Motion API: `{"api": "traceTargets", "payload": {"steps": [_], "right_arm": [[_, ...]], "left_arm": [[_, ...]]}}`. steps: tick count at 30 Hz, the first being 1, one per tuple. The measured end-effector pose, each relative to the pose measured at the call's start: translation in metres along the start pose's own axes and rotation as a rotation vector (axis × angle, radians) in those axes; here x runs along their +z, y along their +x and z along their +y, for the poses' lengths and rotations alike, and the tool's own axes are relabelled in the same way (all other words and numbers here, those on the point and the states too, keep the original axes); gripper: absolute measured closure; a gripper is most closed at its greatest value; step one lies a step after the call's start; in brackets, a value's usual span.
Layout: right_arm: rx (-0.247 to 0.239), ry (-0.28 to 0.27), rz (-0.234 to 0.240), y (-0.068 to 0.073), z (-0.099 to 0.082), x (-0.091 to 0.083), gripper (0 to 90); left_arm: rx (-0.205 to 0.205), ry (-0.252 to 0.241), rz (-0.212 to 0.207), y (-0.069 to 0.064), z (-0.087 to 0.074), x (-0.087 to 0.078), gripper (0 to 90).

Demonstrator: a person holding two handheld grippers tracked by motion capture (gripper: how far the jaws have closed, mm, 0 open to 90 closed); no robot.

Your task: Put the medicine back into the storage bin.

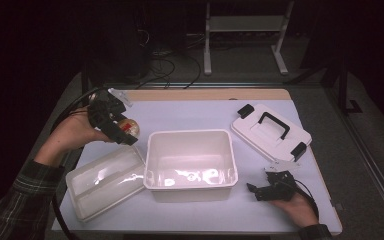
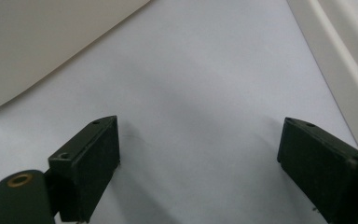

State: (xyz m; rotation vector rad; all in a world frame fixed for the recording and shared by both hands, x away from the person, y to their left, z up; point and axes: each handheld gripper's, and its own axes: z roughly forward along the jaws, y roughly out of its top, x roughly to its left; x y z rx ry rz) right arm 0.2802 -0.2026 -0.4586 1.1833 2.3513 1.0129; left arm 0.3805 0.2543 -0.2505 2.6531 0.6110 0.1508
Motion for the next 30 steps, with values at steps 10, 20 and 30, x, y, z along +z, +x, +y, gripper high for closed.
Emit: {"api": "traceTargets", "payload": {"steps": [10,20,30], "right_arm": [[0.0,-0.001,0.0,0.0,0.0,0.0,12.1],[0.001,-0.001,0.0,0.0,0.0,0.0,12.1],[0.002,-0.001,0.001,0.0,0.0,0.0,12.1]], "left_arm": [[0.129,-0.003,-0.048,-0.032,0.032,0.015,19.7],[0.205,0.015,-0.098,-0.051,0.048,0.043,19.7],[0.239,0.042,-0.142,-0.06,0.04,0.078,19.6]]}}
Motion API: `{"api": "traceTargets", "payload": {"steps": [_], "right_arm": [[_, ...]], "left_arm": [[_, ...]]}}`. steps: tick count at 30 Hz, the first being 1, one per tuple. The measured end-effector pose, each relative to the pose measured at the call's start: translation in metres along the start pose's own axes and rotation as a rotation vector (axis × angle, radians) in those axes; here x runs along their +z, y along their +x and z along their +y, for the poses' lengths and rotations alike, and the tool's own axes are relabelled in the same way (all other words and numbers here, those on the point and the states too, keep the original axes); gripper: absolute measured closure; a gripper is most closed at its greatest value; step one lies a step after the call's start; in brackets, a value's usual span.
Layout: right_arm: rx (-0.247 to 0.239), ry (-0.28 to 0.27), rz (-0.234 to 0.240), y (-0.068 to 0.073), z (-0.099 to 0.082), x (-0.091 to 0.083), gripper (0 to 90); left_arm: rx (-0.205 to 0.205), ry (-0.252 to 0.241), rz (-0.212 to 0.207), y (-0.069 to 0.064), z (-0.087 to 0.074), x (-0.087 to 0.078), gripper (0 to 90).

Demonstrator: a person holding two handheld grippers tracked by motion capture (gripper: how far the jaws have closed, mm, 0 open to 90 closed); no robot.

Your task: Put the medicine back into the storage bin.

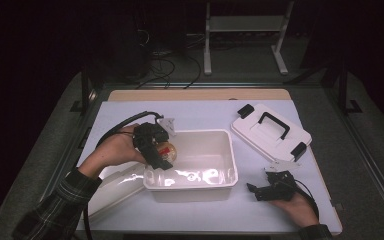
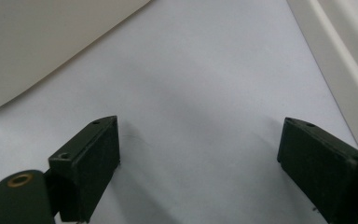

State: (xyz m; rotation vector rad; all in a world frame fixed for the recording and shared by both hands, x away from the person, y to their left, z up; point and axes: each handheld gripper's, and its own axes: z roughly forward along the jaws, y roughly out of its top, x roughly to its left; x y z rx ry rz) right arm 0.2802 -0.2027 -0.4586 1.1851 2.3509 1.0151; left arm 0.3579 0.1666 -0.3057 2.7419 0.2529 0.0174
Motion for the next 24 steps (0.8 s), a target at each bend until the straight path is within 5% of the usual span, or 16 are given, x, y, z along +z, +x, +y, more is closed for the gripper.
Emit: {"api": "traceTargets", "payload": {"steps": [9,24], "right_arm": [[0.0,0.0,0.0,0.0,0.0,0.0,12.2],[-0.001,-0.001,0.0,0.0,0.0,0.0,12.2]], "left_arm": [[0.006,0.027,-0.016,0.001,-0.011,0.023,19.6],[-0.005,0.028,-0.023,0.001,-0.014,0.025,19.0]]}}
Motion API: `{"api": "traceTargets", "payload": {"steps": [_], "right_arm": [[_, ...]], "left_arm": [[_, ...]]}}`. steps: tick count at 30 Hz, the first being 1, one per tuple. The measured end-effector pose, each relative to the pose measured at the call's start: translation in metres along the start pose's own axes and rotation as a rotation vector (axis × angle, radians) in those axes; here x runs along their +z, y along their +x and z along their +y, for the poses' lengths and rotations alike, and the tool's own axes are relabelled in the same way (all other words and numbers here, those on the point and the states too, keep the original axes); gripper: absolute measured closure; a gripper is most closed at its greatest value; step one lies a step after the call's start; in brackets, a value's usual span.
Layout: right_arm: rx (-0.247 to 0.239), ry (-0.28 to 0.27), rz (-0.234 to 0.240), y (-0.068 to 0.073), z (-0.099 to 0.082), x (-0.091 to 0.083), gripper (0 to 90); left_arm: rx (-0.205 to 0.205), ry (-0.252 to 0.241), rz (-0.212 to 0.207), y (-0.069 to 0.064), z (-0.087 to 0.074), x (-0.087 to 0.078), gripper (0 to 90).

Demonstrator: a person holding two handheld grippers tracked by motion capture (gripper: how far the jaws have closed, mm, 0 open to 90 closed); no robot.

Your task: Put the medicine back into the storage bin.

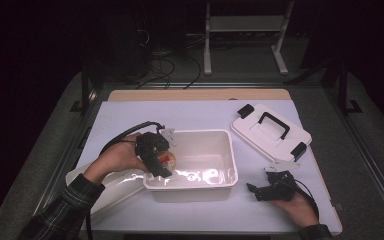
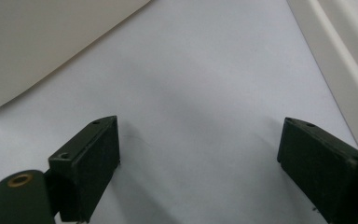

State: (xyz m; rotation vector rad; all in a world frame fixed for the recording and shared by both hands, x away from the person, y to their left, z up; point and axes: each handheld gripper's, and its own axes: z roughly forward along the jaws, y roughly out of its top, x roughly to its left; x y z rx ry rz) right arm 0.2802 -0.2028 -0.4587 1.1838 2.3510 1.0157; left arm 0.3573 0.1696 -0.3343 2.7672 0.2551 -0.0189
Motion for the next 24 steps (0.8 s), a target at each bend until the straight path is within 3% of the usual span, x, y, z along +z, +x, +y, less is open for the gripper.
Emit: {"api": "traceTargets", "payload": {"steps": [7,13,24], "right_arm": [[0.002,0.0,0.001,0.0,0.0,0.0,12.3],[0.0,0.0,0.0,0.0,0.0,0.0,12.3],[-0.002,0.0,-0.001,0.0,0.0,0.0,12.2]], "left_arm": [[0.004,-0.046,0.006,-0.002,0.001,-0.013,17.0],[-0.028,-0.095,0.024,-0.006,-0.004,-0.035,17.4],[-0.115,-0.136,0.086,-0.002,-0.044,-0.071,17.5]]}}
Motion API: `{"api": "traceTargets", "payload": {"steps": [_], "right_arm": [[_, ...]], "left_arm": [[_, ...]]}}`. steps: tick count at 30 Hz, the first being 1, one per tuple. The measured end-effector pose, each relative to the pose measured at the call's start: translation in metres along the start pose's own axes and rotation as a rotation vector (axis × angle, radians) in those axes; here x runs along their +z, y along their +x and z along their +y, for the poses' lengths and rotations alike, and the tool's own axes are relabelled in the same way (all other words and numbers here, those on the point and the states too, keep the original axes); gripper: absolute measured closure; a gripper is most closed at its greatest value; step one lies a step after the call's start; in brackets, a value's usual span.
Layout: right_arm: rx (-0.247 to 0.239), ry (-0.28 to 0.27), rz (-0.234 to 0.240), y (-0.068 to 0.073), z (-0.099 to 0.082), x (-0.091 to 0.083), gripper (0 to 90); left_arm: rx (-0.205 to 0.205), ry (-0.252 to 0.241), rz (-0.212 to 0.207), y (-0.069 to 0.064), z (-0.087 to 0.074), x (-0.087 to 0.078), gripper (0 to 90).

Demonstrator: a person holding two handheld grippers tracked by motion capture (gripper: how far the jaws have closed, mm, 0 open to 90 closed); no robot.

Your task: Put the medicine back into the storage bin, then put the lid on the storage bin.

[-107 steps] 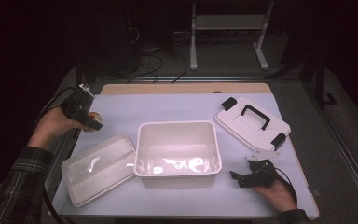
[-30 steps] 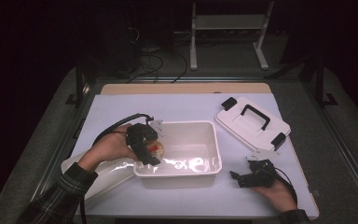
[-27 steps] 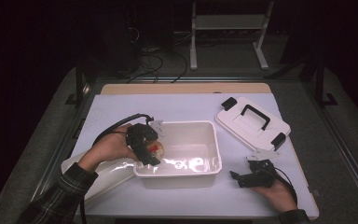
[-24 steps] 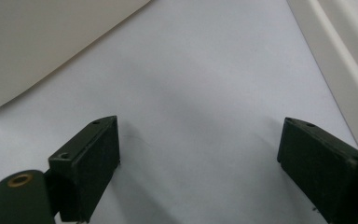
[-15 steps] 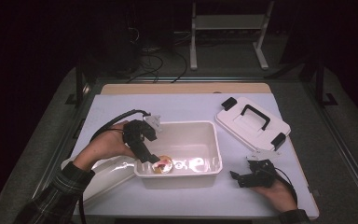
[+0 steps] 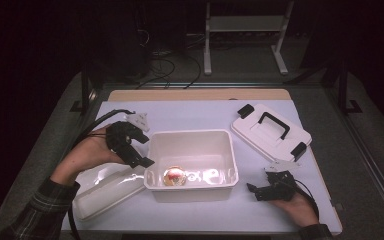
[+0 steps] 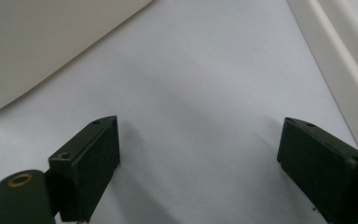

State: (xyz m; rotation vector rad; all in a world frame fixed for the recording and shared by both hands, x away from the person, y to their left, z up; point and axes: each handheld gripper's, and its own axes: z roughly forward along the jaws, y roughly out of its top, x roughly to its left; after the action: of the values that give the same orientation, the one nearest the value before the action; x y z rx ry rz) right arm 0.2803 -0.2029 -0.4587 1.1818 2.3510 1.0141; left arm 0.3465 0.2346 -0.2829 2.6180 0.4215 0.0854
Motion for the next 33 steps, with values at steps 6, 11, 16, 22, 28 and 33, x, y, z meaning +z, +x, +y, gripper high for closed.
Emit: {"api": "traceTargets", "payload": {"steps": [6,11,16,22,28,33], "right_arm": [[0.001,0.001,0.0,0.0,0.0,0.0,12.2],[-0.001,0.0,0.0,0.0,0.0,0.0,12.2],[-0.001,0.0,0.0,0.0,0.0,0.0,12.2],[-0.002,0.0,-0.001,0.0,0.0,0.0,12.2],[-0.003,0.0,-0.001,0.0,0.0,0.0,12.2],[-0.002,0.0,-0.001,0.0,0.0,0.0,12.2]], "left_arm": [[-0.055,-0.015,0.034,0.005,-0.023,-0.015,17.5],[-0.106,-0.027,0.06,0.01,-0.043,-0.022,17.5],[-0.15,-0.013,0.085,0.013,-0.065,-0.018,17.4],[-0.213,-0.025,0.115,0.017,-0.092,-0.011,17.4],[-0.274,-0.029,0.133,0.02,-0.117,-0.005,17.3],[-0.303,-0.008,0.143,0.019,-0.136,0.005,17.9]]}}
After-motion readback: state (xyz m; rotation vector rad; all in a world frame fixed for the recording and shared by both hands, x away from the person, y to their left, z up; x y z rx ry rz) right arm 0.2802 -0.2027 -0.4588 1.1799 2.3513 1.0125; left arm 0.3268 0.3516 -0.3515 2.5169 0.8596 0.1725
